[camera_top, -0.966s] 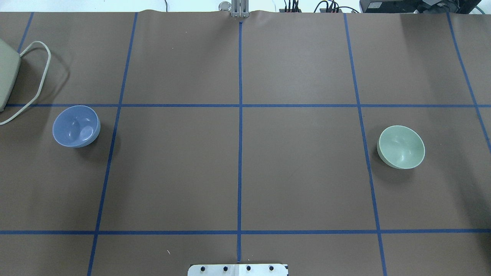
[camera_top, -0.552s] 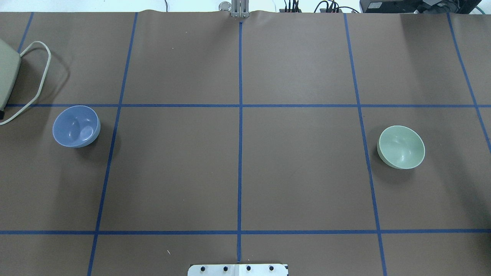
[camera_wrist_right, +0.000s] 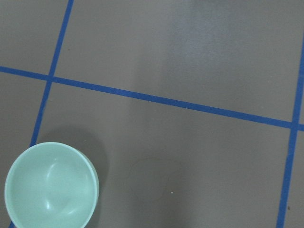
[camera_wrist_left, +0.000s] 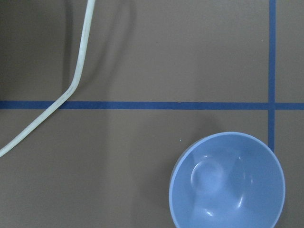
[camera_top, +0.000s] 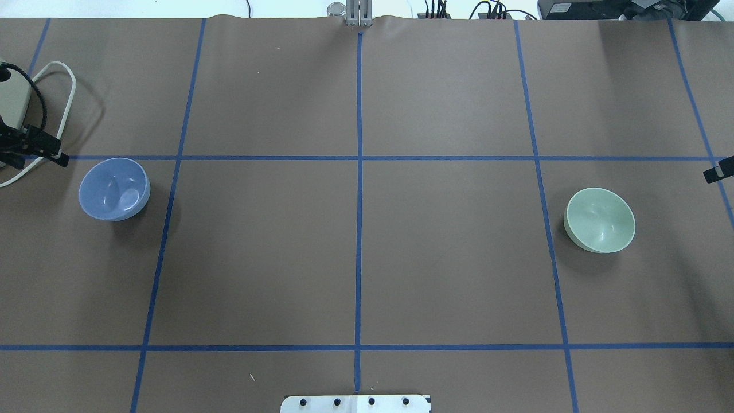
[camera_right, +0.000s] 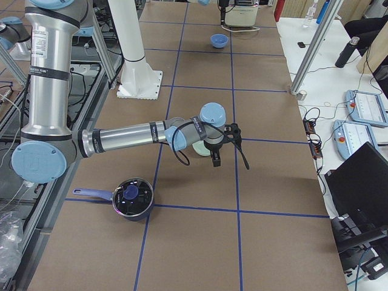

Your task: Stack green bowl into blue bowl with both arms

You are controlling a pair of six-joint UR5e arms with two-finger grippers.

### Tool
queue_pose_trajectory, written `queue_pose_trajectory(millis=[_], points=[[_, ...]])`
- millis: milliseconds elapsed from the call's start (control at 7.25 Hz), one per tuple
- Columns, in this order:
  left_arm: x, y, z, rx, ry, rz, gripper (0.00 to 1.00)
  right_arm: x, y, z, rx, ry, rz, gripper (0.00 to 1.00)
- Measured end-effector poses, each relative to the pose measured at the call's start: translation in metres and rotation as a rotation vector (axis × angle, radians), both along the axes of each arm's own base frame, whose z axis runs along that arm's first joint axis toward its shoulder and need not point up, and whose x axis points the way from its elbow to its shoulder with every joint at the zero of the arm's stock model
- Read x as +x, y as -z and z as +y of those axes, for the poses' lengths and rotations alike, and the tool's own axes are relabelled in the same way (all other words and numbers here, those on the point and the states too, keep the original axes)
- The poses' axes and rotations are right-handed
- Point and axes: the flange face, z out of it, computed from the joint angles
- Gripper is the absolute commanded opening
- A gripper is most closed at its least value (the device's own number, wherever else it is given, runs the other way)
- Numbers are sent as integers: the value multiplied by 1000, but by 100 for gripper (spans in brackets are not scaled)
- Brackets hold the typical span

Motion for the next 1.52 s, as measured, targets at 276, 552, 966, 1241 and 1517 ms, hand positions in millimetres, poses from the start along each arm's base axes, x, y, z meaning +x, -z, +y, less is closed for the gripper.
queue_pose_trajectory(millis=[276,552,966,1241,1517], points=[[21,-22,-4,13,4,-13,97,-24,-4,6,3,29,-16,100],[53,-30,-4,-5,17,13,93,-34,-14,10,22,48,-26,100],[76,-25,-2,-26,19,31,85,-36,-23,15,33,54,-29,99],[77,-26,0,-29,18,30,71,-45,-29,17,29,74,-29,93],[78,-30,1,-36,16,27,69,-62,-30,19,20,102,-29,84]])
